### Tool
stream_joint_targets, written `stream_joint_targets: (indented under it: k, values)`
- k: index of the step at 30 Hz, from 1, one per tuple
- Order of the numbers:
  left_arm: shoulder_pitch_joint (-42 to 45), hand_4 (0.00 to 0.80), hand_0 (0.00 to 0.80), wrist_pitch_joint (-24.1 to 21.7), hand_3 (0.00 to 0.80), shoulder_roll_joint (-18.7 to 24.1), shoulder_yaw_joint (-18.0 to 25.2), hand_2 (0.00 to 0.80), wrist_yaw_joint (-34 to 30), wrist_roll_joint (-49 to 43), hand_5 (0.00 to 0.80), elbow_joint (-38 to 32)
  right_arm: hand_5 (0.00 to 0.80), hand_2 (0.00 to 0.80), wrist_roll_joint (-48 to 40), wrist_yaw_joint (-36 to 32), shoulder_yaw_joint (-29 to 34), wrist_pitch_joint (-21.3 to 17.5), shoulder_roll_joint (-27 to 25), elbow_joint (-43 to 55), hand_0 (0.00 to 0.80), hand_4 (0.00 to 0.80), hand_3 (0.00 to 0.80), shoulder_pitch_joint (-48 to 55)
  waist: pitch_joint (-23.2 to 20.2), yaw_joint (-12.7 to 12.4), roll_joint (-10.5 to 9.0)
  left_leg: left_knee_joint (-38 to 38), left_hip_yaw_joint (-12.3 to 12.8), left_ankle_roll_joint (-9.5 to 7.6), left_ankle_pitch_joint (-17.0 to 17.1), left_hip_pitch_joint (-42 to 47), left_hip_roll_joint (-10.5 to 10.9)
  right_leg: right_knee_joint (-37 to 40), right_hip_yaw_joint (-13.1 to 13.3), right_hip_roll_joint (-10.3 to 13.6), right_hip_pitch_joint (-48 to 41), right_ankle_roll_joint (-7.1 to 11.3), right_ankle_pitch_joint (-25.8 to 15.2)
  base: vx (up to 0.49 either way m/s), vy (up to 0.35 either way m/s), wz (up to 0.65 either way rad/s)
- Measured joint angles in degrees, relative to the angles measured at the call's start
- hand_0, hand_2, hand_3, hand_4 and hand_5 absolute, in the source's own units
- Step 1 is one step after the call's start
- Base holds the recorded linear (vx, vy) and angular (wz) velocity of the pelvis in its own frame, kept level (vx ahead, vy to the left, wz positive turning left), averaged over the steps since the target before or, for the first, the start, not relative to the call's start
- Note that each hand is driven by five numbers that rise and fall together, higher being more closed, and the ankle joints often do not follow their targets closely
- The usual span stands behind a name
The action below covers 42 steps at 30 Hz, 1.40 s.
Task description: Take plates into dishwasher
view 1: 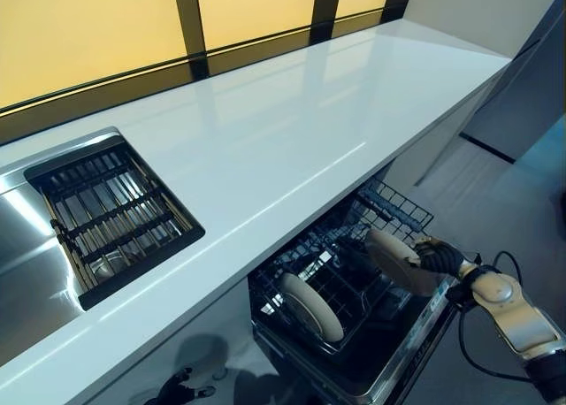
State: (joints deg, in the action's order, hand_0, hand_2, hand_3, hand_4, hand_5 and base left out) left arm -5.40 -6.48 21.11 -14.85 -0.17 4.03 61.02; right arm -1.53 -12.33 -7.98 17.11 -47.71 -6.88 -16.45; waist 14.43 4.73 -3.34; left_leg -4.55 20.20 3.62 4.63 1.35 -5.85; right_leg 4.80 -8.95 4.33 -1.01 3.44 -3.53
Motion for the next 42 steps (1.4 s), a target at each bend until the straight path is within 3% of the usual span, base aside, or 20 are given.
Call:
stream_joint_targets:
  k: [16,25,42]
  values:
    - [-0.7,0.0,0.0,1.1,0.0,0.0,-1.2,0.0,-1.0,-1.0,0.0,-1.0,0.8,0.8,3.2,0.4,-3.0,2.5,-0.1,-2.4,0.8,0.8,0.8,-7.7,0.7,-2.4,0.39,0.1,-0.3,0.01,0.0,0.0,0.0,0.0,-0.3,0.0,-0.2,-0.05,0.0,0.0,0.0,0.0]
    - [-1.3,0.0,0.0,1.2,0.0,0.0,-1.5,0.0,-1.0,-1.0,0.0,-1.2,0.8,0.8,3.3,1.6,-6.0,3.4,1.8,-7.6,0.8,0.8,0.8,-9.6,2.1,-2.6,0.54,0.1,-1.5,-0.05,0.5,-0.8,0.0,0.0,-1.3,0.0,-0.1,-0.06,0.0,-0.019,-0.011,0.07]
    - [-3.0,0.0,0.0,1.1,0.0,0.1,-2.5,0.0,-1.4,-1.0,0.0,-2.3,0.8,0.8,3.3,5.9,-8.5,2.8,4.1,-15.9,0.8,0.8,0.8,-17.3,4.0,-2.8,3.07,0.3,-2.7,-0.18,0.9,-2.0,0.1,0.0,-2.6,0.1,0.4,-0.22,-0.2,-0.009,-0.008,0.02]
